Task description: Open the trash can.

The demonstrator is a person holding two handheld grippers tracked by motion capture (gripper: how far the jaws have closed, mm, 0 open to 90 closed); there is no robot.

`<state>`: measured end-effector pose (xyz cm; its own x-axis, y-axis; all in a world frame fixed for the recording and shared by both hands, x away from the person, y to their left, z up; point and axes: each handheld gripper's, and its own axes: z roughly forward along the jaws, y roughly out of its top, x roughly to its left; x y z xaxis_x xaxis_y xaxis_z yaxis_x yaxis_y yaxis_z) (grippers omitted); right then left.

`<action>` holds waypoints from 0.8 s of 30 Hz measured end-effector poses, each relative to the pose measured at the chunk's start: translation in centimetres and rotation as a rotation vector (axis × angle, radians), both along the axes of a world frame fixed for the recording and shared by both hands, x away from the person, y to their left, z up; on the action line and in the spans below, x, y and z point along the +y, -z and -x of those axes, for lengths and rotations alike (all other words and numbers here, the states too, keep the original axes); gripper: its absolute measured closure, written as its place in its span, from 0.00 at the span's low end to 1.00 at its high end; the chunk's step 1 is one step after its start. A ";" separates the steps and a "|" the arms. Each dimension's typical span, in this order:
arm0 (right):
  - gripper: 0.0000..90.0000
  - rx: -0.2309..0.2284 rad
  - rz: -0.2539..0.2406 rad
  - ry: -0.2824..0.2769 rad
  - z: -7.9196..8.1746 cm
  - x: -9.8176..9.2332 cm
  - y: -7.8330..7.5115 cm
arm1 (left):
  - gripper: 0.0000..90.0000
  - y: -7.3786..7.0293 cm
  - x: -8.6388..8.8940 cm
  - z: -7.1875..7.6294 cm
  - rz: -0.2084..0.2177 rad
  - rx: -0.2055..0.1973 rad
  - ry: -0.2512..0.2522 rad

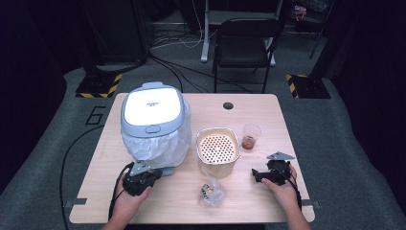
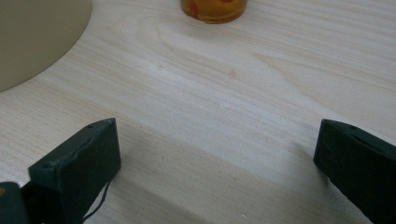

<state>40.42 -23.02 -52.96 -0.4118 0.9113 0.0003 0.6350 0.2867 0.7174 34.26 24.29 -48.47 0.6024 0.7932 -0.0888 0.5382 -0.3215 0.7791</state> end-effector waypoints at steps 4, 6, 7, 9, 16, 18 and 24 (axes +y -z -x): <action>0.00 0.000 0.000 0.000 0.0 0.0 0.0 | 0.98 0.0 0.3 -1.3 -0.139 -0.091 0.132; 0.00 0.000 0.000 0.000 0.0 0.0 0.0 | 0.98 0.0 0.3 -1.8 -0.180 -0.123 0.206; 0.00 0.000 0.000 0.000 0.0 0.0 0.0 | 0.98 0.0 0.2 -1.8 -0.192 -0.134 0.207; 0.00 0.000 0.000 0.000 0.0 0.0 0.0 | 0.98 0.2 -0.3 -1.2 -0.141 -0.090 0.144; 0.00 0.000 0.000 0.000 0.0 0.0 0.0 | 0.98 0.4 -0.6 -1.8 -0.117 -0.092 0.112; 0.00 0.000 0.000 0.001 0.0 0.0 0.0 | 0.98 0.4 -0.6 -2.0 -0.116 -0.091 0.111; 0.00 -0.001 0.000 0.001 0.0 0.0 0.0 | 0.94 0.8 -0.5 -2.7 -0.162 -0.119 0.118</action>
<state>40.41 -23.02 -52.96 -0.4111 0.9116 0.0000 0.6347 0.2862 0.7178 36.94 23.78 -49.28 0.6904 0.7149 0.1112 0.3968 -0.5026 0.7681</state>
